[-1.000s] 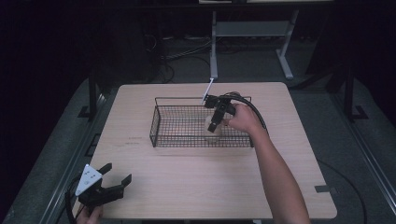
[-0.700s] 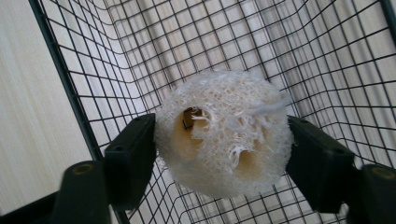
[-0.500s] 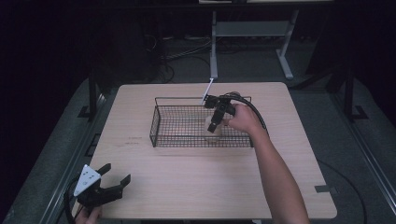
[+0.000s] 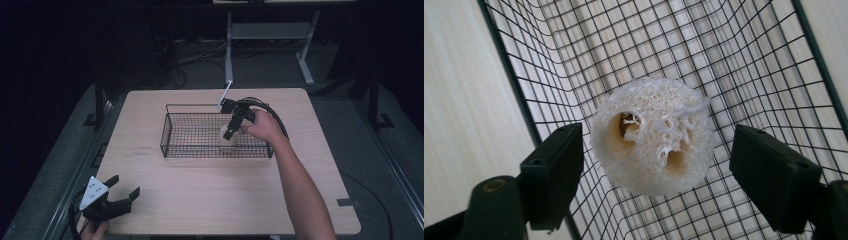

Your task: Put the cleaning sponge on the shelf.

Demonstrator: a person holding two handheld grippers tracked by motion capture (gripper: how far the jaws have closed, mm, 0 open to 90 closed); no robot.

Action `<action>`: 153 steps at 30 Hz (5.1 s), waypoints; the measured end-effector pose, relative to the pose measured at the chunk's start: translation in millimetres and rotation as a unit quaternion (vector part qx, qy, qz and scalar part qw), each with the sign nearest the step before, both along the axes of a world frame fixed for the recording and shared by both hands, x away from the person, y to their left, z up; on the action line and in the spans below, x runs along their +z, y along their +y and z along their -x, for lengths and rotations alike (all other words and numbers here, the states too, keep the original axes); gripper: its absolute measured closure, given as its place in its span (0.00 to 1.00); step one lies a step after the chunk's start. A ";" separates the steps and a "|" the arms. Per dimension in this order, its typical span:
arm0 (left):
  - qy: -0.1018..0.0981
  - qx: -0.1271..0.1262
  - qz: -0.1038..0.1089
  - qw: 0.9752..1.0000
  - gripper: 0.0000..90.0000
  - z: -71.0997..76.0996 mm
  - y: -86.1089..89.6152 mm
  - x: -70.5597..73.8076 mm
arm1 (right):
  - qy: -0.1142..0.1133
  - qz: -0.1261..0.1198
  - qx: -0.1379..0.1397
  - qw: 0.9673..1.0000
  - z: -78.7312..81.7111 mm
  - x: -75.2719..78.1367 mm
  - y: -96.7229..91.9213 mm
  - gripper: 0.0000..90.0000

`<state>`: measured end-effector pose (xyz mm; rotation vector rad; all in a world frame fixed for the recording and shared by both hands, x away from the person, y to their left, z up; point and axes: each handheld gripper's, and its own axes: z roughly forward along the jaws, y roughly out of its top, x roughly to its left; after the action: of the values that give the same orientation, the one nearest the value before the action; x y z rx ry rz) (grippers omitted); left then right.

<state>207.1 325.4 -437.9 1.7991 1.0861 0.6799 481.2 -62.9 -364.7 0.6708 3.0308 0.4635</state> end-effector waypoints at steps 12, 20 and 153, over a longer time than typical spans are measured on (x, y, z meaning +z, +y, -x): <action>-0.002 -0.001 -0.001 1.000 0.16 1.8 0.1 0.4 | -0.015 -0.011 -0.007 1.000 10.3 15.6 -11.4 0.22; -0.002 -0.002 -0.003 1.000 0.16 2.2 -0.6 0.7 | -0.021 -0.030 -0.008 0.999 21.6 27.0 -19.7 0.22; 0.004 0.000 -0.007 1.000 0.16 3.9 -2.5 -1.6 | -0.016 -0.058 0.047 0.997 201.5 -54.6 -104.2 0.19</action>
<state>203.1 322.9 -439.5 1.8147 1.0895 0.6825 279.7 -167.1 -419.3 0.5200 3.0333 0.6520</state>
